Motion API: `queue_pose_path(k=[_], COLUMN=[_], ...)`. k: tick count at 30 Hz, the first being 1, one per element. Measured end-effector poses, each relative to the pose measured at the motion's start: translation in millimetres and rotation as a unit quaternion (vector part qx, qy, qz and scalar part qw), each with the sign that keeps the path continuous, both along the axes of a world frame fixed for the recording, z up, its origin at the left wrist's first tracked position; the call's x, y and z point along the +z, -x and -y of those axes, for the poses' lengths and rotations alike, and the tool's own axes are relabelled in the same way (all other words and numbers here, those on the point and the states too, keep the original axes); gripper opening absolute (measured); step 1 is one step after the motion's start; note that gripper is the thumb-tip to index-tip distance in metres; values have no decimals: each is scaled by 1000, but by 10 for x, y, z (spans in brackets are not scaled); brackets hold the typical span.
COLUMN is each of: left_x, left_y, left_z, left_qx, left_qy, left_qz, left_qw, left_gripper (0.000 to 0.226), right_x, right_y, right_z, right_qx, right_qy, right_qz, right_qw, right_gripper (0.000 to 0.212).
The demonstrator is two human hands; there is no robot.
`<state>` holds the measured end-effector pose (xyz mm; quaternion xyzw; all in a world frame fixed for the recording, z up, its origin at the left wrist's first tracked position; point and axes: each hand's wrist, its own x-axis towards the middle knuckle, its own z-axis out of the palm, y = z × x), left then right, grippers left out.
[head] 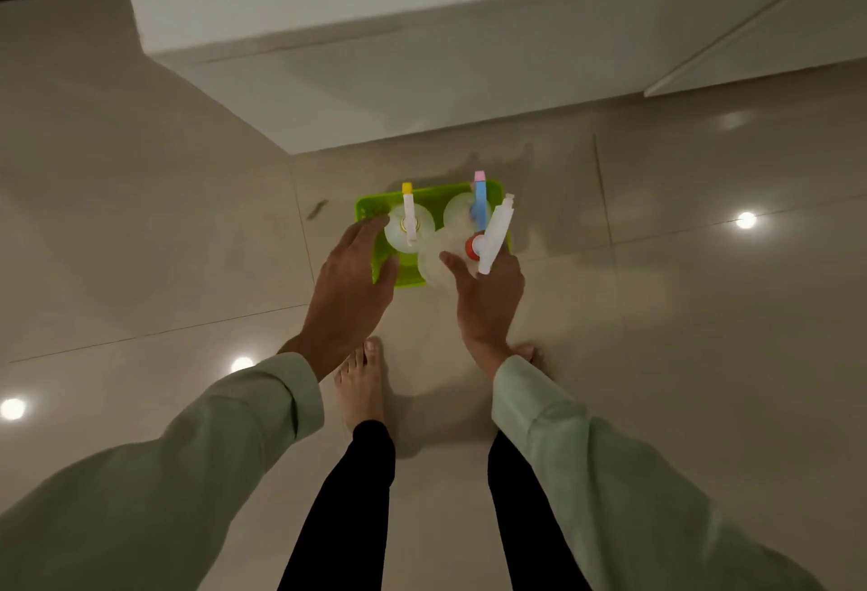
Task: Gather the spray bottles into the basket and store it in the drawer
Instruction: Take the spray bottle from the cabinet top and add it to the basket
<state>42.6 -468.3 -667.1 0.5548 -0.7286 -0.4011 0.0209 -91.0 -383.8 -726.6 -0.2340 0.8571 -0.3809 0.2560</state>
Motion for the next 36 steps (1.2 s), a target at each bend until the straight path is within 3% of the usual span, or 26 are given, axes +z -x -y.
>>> queue_pose_path(k=[7, 23, 28, 36], left_x=[-440, -896, -940, -1026], left_y=[67, 359, 393, 459], left_z=[106, 359, 394, 528], left_qx=[-12, 79, 88, 149], left_qy=[1, 1, -5, -53], left_qz=[2, 33, 53, 104], left_qw=[1000, 996, 995, 982], left_gripper=[52, 54, 48, 41], right_x=[-520, -922, -944, -599], right_y=[-63, -91, 56, 597], right_z=[129, 126, 48, 109], right_qx=[33, 124, 177, -8], right_qy=[-17, -107, -104, -30], right_qz=[-66, -50, -9, -26], right_qw=[997, 985, 979, 999], right_gripper=[30, 37, 67, 34])
